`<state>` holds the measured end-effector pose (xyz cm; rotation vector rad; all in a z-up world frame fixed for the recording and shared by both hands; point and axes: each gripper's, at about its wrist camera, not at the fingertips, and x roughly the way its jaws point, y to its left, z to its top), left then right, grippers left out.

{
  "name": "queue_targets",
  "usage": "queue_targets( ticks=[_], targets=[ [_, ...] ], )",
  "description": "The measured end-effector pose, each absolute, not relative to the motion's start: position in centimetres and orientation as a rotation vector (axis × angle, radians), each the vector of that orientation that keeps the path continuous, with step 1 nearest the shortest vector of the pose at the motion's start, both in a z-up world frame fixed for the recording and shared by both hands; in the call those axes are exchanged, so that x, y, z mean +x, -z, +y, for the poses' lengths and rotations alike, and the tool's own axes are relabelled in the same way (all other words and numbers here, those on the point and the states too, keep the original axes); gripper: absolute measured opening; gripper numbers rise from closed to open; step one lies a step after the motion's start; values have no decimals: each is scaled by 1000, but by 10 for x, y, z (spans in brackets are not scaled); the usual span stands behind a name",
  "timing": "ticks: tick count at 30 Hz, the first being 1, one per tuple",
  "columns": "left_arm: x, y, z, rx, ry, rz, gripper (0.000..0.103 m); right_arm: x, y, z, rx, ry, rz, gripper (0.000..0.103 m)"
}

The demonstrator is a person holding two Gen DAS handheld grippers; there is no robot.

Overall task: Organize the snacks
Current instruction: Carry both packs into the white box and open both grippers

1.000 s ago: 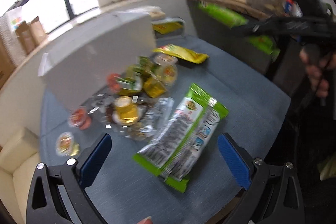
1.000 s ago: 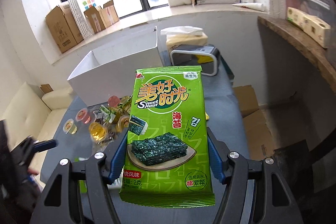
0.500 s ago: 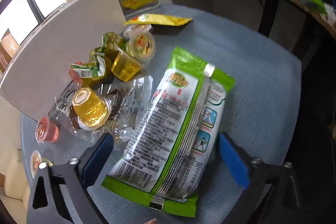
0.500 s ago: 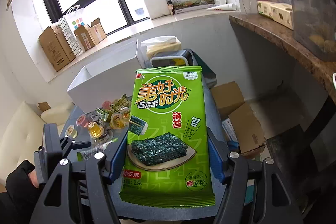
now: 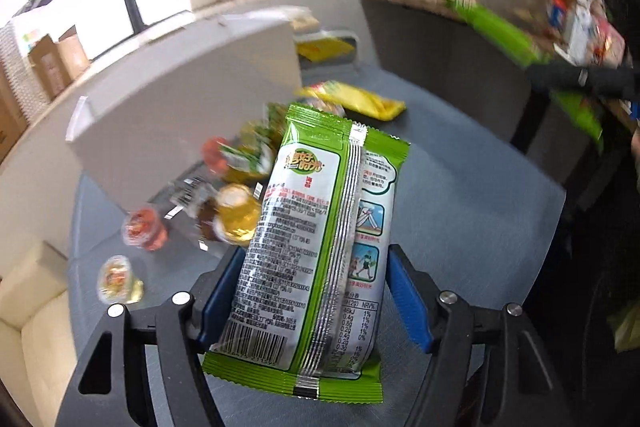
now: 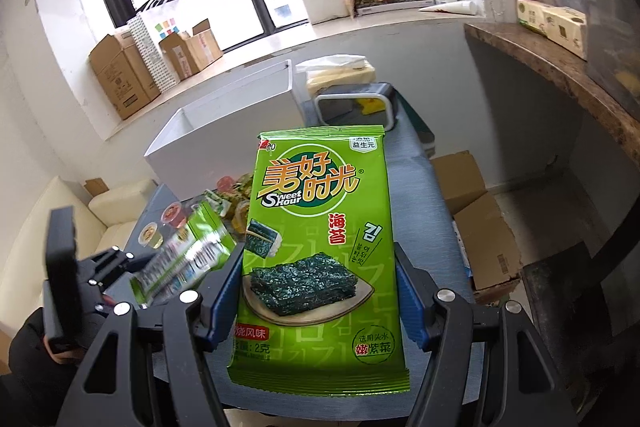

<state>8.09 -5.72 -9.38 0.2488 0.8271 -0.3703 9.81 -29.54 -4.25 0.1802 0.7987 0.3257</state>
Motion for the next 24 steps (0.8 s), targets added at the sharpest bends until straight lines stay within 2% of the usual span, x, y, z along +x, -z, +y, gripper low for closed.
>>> queue_targets(
  ticks=[7,12,20,24],
  targets=[
    [77,58,-32,162,240,755,75,121,38,-264,145,-379,794,71],
    [103,35,4,70,126,714,76,159,27,-228,106,-431,772,71],
    [192,3,53,-29,10,676,77,275,16,-176,68,-444,811,71],
    [248,4,69,-53,-35,693,77,335,14,-151,20,-421,818,71]
  ],
)
